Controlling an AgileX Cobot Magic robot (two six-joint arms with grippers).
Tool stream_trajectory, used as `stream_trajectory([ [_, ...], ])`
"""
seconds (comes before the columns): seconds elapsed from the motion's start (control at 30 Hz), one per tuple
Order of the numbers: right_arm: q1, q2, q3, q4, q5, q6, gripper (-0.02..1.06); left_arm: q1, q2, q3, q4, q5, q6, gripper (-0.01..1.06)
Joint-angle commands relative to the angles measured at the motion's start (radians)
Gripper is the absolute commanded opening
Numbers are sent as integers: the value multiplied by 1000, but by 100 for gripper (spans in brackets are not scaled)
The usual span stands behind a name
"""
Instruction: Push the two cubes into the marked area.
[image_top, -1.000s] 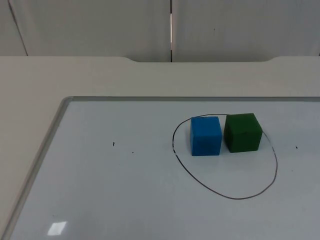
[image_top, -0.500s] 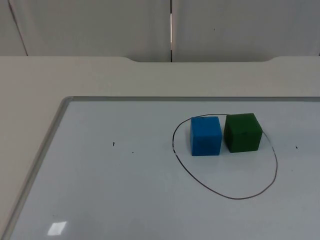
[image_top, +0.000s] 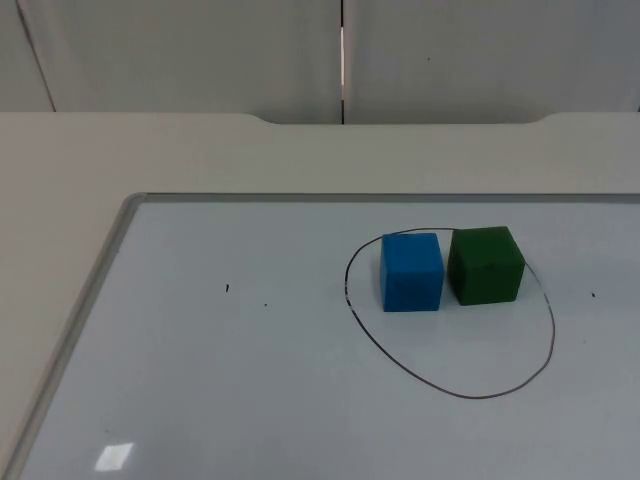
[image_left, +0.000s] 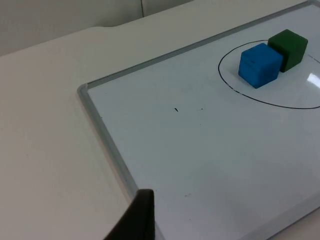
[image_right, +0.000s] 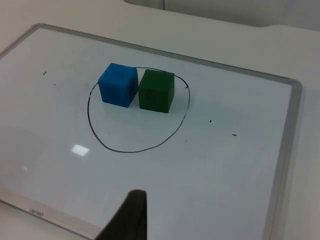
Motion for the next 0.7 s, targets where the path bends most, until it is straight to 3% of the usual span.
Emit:
stream_trajectory([
  [0.0,4,-3,2,1,-1,-2,105,2,-5,4,4,3,-8,105],
  [0.4,-8,-3,2,1,-1,-2,105,2,-5,4,4,3,-8,105],
  [0.67,-176,-3,2,3,-3,-2,105,2,-5,4,4,3,-8,105],
])
